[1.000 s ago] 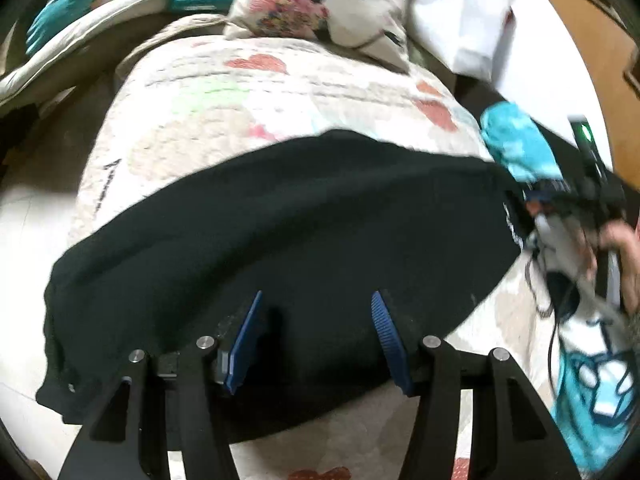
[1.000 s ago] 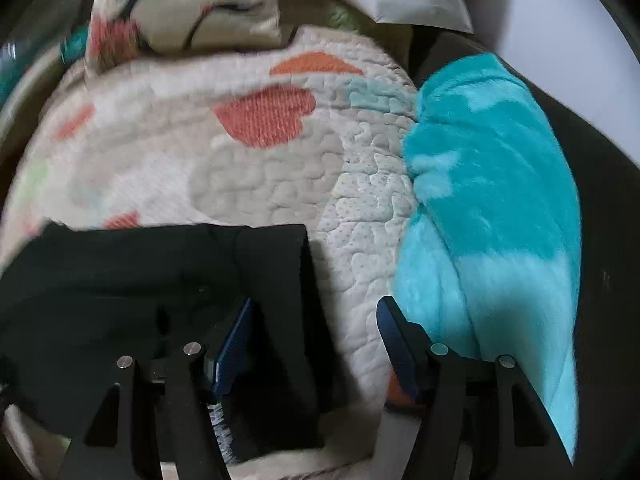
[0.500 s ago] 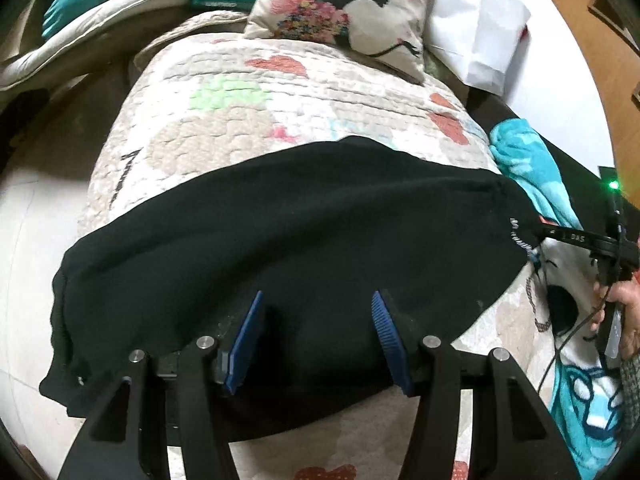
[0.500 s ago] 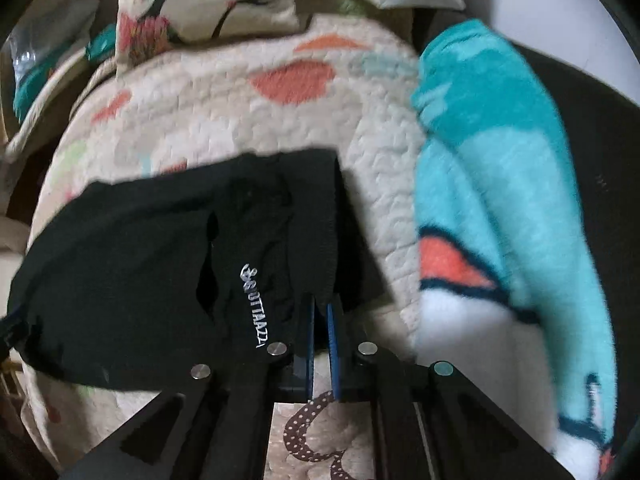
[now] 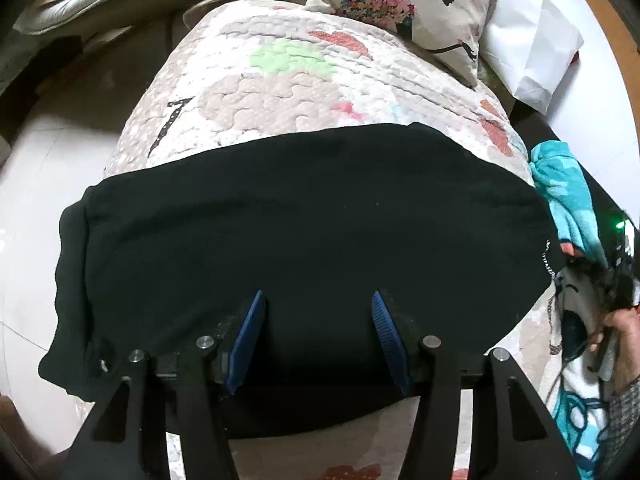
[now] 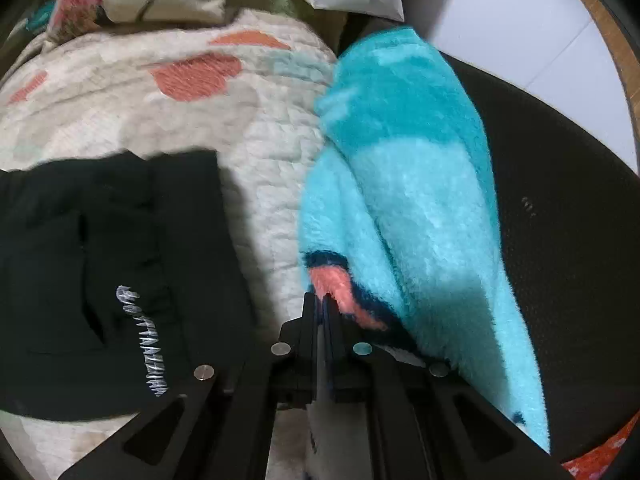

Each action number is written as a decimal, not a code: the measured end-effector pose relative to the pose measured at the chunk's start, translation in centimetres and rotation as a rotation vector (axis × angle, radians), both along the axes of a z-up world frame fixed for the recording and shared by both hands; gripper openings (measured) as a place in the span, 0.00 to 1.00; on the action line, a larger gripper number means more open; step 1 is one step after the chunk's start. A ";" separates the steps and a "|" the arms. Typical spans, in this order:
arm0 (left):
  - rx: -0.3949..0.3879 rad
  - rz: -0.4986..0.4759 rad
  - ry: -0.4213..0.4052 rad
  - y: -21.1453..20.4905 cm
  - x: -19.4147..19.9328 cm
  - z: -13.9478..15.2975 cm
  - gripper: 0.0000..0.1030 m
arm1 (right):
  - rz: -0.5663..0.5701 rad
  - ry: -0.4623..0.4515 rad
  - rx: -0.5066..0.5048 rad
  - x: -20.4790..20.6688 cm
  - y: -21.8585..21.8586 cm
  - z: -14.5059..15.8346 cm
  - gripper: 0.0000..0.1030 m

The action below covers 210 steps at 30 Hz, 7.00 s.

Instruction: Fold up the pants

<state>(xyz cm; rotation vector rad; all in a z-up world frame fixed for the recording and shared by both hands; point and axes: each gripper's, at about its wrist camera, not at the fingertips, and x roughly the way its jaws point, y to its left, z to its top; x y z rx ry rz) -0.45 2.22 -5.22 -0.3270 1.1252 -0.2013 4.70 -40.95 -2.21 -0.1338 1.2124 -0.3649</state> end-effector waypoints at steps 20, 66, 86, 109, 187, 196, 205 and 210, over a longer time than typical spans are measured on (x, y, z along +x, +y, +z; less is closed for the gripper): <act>-0.391 0.625 -0.045 15.9 -9.7 0.0 0.54 | 0.872 -0.133 0.272 -0.1 31.1 6.3 0.70; -0.339 0.517 0.055 11.4 -7.1 -2.7 0.14 | 1.396 0.344 0.203 -1.0 53.6 -4.1 0.30; -0.414 0.359 -0.079 6.2 -6.0 2.9 0.13 | 1.158 0.110 0.397 1.5 44.8 3.6 0.18; -0.226 -0.075 -0.062 -10.4 -2.1 2.6 0.42 | 0.623 -0.046 0.583 5.5 21.0 0.5 0.40; 0.147 -0.101 -0.374 -6.3 0.0 10.8 0.71 | 0.313 -0.206 0.563 -7.6 16.4 2.5 0.61; 0.170 -0.090 -0.347 -6.3 0.1 10.6 0.71 | 0.229 -0.211 0.576 -7.2 14.9 1.4 0.61; 0.192 -0.116 -0.332 -7.2 0.3 10.1 0.71 | 0.202 -0.218 0.597 -6.9 14.5 0.7 0.62; 0.192 -0.124 -0.292 -7.6 1.0 9.2 0.71 | 0.184 -0.226 0.610 -6.8 14.1 0.6 0.63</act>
